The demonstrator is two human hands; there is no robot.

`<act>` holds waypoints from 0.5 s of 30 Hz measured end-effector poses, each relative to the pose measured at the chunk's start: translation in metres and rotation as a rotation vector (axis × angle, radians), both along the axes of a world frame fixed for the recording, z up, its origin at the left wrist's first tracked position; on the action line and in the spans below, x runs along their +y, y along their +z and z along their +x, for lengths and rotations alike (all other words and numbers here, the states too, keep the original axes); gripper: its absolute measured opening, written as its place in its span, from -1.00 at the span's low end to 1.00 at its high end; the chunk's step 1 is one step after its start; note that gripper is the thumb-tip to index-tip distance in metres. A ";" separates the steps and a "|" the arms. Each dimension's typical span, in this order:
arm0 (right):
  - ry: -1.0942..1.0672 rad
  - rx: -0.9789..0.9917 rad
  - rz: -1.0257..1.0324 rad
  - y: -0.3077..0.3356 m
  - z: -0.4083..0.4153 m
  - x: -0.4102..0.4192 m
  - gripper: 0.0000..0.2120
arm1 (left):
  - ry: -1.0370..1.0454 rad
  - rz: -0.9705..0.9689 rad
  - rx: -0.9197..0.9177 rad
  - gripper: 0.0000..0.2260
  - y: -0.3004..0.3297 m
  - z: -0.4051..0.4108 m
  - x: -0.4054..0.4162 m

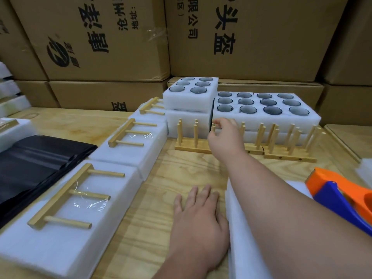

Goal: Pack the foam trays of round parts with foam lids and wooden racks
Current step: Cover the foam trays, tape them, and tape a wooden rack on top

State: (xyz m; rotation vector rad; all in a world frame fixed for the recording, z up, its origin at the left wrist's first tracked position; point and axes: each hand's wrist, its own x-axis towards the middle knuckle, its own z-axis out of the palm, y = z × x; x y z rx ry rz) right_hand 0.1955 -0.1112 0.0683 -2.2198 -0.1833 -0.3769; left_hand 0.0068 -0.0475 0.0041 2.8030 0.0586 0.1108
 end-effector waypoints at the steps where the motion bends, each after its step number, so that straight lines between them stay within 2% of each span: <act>1: 0.014 -0.006 -0.008 -0.001 0.000 0.001 -0.63 | 0.000 -0.001 0.000 -0.46 0.000 0.000 0.000; 6: -0.002 -0.030 -0.067 0.002 0.000 0.005 -0.70 | 0.005 0.005 -0.007 -0.47 0.000 -0.001 -0.001; 12: 0.047 0.166 -0.238 -0.003 -0.002 0.001 -0.77 | 0.009 0.005 -0.009 -0.44 -0.001 -0.001 -0.001; 15: 0.024 0.152 -0.219 0.001 -0.003 0.003 -0.86 | 0.011 0.000 -0.010 -0.45 0.000 -0.001 -0.002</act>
